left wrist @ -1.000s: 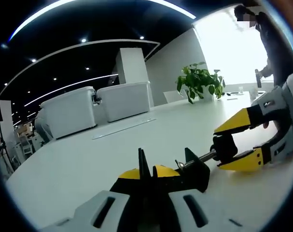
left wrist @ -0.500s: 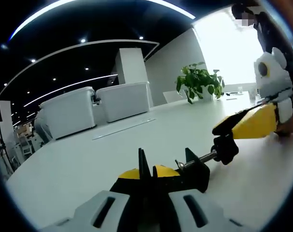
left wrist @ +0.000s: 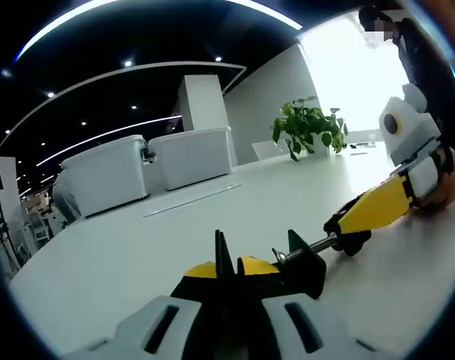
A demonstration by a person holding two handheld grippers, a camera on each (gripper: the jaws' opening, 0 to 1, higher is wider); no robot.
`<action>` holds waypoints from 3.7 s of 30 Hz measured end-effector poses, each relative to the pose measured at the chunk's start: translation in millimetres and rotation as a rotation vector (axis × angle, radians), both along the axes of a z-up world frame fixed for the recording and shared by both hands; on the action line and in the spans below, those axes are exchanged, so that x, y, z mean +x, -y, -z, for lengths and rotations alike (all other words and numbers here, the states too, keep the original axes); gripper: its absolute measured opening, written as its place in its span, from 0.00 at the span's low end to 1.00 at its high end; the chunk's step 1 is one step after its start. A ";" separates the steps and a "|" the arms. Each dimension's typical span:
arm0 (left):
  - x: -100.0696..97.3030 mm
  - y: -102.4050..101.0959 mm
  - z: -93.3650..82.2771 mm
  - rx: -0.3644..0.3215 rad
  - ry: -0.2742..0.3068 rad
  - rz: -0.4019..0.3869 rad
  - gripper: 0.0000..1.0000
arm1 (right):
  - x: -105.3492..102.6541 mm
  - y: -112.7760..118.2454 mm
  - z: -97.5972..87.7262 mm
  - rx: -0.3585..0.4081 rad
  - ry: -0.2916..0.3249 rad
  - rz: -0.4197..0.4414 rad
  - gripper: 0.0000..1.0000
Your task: Clamp the fixed fixture on the desktop, loosen the retaining clip, secure it to the edge of the desk, and tighten the retaining clip.
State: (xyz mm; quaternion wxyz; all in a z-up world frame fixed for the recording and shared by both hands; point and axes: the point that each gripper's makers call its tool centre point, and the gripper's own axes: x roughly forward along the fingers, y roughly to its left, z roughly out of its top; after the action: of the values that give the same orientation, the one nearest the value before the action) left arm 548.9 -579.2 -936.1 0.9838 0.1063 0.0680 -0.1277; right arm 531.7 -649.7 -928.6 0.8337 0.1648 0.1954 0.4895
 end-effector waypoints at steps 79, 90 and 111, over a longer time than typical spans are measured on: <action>-5.2 6.8 -0.2 -0.012 -0.004 0.054 0.07 | -9.5 5.5 0.6 0.030 -0.055 -0.061 0.29; -3.6 6.3 -0.4 -0.011 0.002 0.046 0.07 | -19.6 -4.6 4.7 -0.090 0.152 -0.069 0.26; -3.0 4.7 -0.7 -0.005 0.007 0.031 0.07 | -24.4 -9.7 -3.0 -0.479 0.828 -0.018 0.26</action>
State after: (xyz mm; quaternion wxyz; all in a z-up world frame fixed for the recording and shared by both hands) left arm 545.9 -584.0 -935.4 0.9821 0.1053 0.0627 -0.1427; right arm 507.2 -640.0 -925.6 0.8516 -0.2423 -0.0444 0.4627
